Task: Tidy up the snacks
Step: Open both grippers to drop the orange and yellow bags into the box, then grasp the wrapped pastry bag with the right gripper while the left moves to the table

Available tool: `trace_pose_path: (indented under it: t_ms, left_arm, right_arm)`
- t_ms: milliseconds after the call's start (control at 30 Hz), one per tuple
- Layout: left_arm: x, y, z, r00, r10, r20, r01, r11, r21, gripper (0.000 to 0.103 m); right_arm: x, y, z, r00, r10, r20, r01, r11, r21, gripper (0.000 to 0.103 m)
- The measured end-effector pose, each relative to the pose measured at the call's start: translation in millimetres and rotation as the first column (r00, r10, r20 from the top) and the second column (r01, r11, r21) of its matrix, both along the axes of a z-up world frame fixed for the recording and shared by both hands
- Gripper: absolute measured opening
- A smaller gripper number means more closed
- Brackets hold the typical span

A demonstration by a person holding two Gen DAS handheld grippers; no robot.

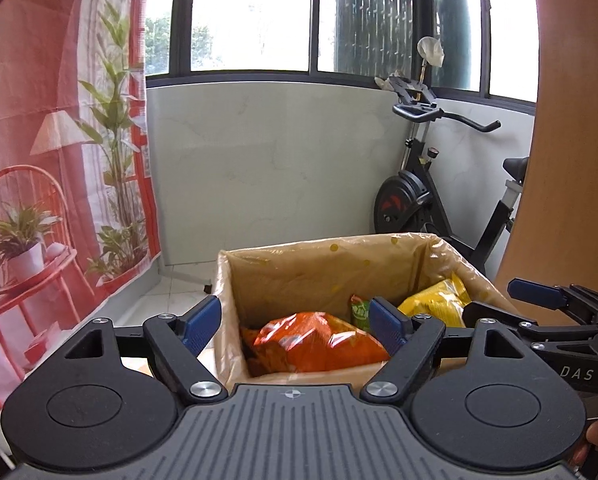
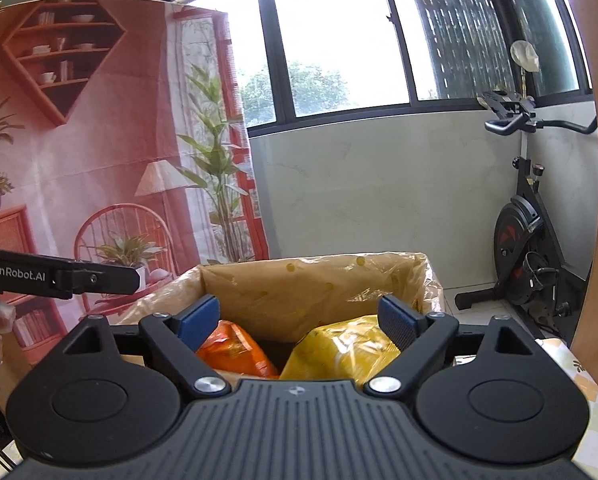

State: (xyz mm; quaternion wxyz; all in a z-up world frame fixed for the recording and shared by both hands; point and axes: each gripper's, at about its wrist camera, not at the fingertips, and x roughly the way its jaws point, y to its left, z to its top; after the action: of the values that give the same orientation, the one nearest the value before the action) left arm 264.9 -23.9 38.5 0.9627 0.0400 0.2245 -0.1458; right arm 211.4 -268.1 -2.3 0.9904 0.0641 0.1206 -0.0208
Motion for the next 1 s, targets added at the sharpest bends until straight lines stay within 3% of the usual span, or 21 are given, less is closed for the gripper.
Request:
trace_pose_path:
  t_ms: [333,600,700,900,1000]
  left_arm:
    - [-60.4,38.0,-8.2,0.999,0.020,-0.028,-0.021,0.999,-0.029,0.083]
    - [-111.8,54.3,-49.2,0.999,0.025,-0.024,-0.025,0.999,0.023,0.083]
    - [-126.7,58.8,-68.4,0.999,0.024,-0.036,-0.024,1.000,0.011,0.083]
    - [-137.4,63.6,-111.6,0.989,0.062,-0.133,-0.065,0.998,-0.024,0.083]
    - [-138.2,66.3,-134.4,0.975,0.085,-0.205,-0.097,0.994,-0.049,0.082]
  right_arm:
    - [-53.6,35.6,-5.8,0.999,0.051,-0.008,-0.050,0.998,0.039,0.089]
    - [-97.2,69.9,-47.8,0.995,0.082,-0.053,-0.078,0.994,0.077,0.089]
    - [-107.0,79.6,-68.9,0.992,0.099,-0.084,-0.093,0.993,0.072,0.089]
    - [-114.2,102.3,-112.9,0.972,0.116,-0.202,-0.126,0.991,-0.037,0.089]
    - [-115.3,106.6,-130.7,0.959,0.127,-0.255,-0.141,0.989,-0.037,0.089]
